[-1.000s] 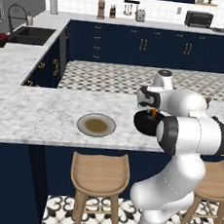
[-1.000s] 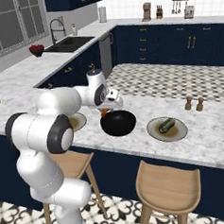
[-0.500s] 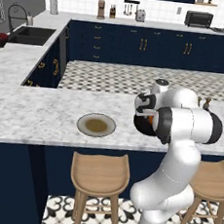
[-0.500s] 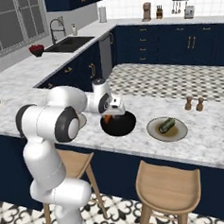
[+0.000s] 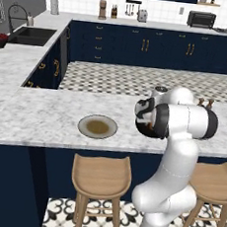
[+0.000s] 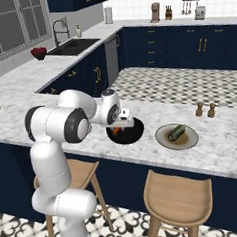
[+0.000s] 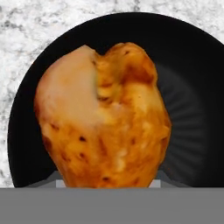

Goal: Pick the chicken drumstick and cucumber from their plates and place them in the bowl. Then put the bowl in the fridge.

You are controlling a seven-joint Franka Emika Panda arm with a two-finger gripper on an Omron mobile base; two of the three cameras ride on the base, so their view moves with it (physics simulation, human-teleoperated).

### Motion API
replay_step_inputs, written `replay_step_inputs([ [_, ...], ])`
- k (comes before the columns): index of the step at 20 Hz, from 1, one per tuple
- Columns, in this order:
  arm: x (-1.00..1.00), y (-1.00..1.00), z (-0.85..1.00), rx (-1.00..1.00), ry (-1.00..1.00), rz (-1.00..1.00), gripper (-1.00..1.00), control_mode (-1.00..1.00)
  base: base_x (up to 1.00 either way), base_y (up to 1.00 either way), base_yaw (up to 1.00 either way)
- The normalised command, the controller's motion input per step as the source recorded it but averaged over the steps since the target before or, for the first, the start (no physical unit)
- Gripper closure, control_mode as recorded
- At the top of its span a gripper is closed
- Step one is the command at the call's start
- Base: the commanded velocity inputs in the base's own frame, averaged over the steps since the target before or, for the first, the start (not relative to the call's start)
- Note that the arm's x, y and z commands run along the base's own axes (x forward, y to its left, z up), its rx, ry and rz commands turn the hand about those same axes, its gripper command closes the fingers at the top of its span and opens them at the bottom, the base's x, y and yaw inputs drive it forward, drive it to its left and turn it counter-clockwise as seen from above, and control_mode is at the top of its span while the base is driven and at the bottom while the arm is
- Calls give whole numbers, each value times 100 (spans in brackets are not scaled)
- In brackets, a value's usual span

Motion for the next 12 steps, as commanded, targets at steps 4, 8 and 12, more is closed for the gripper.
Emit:
replay_step_inputs([
  [4,0,-17,0,0,0,0,-100,-100,0,0,0],
  [8,11,0,0,0,0,0,-100,-100,0,0,0],
  [12,-19,-14,35,0,-7,-2,-100,-100,0,0,0],
])
